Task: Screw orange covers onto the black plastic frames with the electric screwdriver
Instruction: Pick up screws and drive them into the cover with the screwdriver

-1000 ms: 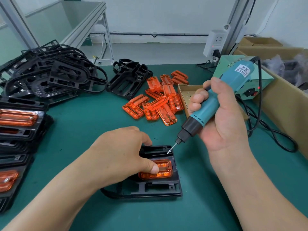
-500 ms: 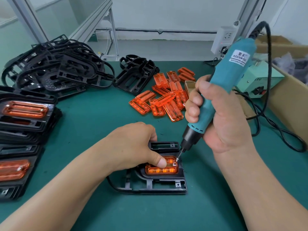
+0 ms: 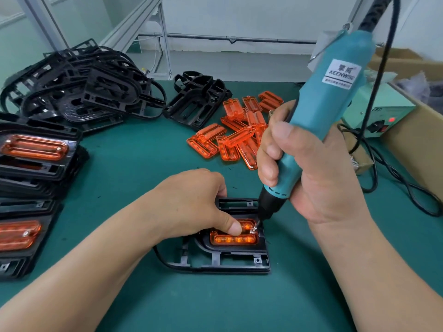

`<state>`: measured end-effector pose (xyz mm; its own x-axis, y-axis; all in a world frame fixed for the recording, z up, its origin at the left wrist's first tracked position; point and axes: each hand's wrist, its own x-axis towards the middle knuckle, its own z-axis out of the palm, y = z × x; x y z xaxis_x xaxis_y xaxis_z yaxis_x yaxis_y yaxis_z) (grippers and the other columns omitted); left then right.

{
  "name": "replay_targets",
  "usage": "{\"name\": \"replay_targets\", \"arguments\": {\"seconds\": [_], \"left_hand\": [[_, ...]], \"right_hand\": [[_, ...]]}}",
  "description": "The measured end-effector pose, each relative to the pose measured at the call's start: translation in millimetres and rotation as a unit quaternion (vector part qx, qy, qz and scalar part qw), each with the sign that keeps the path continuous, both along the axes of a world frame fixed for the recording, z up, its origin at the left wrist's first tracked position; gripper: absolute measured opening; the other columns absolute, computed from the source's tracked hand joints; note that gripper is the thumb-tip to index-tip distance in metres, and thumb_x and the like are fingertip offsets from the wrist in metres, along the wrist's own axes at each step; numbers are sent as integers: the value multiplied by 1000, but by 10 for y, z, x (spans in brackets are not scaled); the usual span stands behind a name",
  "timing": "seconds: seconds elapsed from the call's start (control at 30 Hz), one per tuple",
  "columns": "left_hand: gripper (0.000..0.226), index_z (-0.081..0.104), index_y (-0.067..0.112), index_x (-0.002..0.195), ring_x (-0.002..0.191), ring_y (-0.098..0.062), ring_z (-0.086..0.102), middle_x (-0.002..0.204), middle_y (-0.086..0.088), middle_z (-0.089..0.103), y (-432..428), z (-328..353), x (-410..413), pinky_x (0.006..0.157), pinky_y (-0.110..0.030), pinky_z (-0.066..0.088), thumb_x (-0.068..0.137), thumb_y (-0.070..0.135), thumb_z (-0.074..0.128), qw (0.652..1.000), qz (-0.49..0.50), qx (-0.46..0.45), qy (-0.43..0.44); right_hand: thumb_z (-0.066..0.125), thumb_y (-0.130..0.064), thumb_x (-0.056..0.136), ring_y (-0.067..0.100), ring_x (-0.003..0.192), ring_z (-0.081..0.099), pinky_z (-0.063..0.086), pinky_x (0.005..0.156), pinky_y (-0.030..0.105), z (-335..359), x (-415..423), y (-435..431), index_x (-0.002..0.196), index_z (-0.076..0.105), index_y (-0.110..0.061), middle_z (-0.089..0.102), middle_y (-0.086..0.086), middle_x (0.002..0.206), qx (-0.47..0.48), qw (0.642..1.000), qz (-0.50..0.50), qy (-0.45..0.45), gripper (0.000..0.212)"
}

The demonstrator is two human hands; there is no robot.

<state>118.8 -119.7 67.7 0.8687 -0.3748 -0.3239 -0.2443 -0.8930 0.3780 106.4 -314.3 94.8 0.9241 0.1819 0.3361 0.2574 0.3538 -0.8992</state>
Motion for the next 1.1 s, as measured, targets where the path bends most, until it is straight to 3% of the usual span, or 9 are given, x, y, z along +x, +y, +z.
{"name": "replay_targets", "arguments": {"seconds": [0.2, 0.33, 0.5, 0.63, 0.7, 0.83, 1.1], "left_hand": [[65, 61, 34, 111, 98, -12, 63, 104, 13, 67, -4, 13, -12, 90, -41, 55, 64, 74, 84, 1000, 1, -14, 26], [67, 61, 34, 116, 103, -14, 64, 110, 13, 68, 1, 22, -28, 94, -41, 54, 67, 72, 84, 999, 1, -19, 32], [63, 62, 35, 114, 104, -14, 65, 109, 13, 69, 4, 15, -30, 96, -41, 55, 67, 69, 86, 998, 11, -38, 38], [49, 65, 35, 104, 101, -14, 66, 102, 13, 70, 1, 14, -46, 95, -42, 55, 70, 62, 88, 997, 7, -67, 42], [53, 64, 33, 105, 102, -16, 66, 104, 10, 70, 3, 16, -42, 94, -43, 55, 70, 65, 86, 998, 3, -52, 38], [61, 62, 34, 113, 106, -14, 63, 110, 12, 68, 3, 32, -35, 96, -41, 53, 68, 69, 86, 999, 2, -30, 32], [60, 63, 33, 114, 105, -14, 63, 110, 12, 68, -7, 58, -32, 95, -40, 53, 70, 68, 85, 999, -18, -26, 19]], "right_hand": [[71, -23, 97, 28, 47, 52, 48, 54, 29, -8, -98, 133, 98, 65, -21, 58, 4, 66, -56, 995, 54, -63, 7], [74, -34, 97, 30, 46, 53, 46, 54, 31, 13, -92, 192, 90, 61, -19, 57, 1, 65, -91, 993, 48, -55, 21], [70, -26, 99, 32, 46, 53, 44, 54, 34, -13, -53, 217, 83, 60, -22, 56, 0, 61, -123, 990, 56, -43, 19], [69, -16, 96, 27, 45, 50, 46, 56, 28, -44, -78, 202, 96, 63, -19, 57, 1, 59, -97, 988, 111, -45, 7], [72, -18, 95, 27, 44, 49, 46, 55, 27, -52, -85, 187, 104, 64, -15, 56, 4, 60, -76, 988, 127, -42, 12], [80, -39, 92, 25, 44, 51, 45, 54, 26, -38, -74, 146, 106, 63, -9, 51, 10, 62, -27, 991, 123, -45, 37], [81, -34, 91, 23, 44, 50, 46, 53, 24, -38, -66, 128, 106, 62, -3, 53, 8, 64, -11, 987, 148, -64, 39]]}}
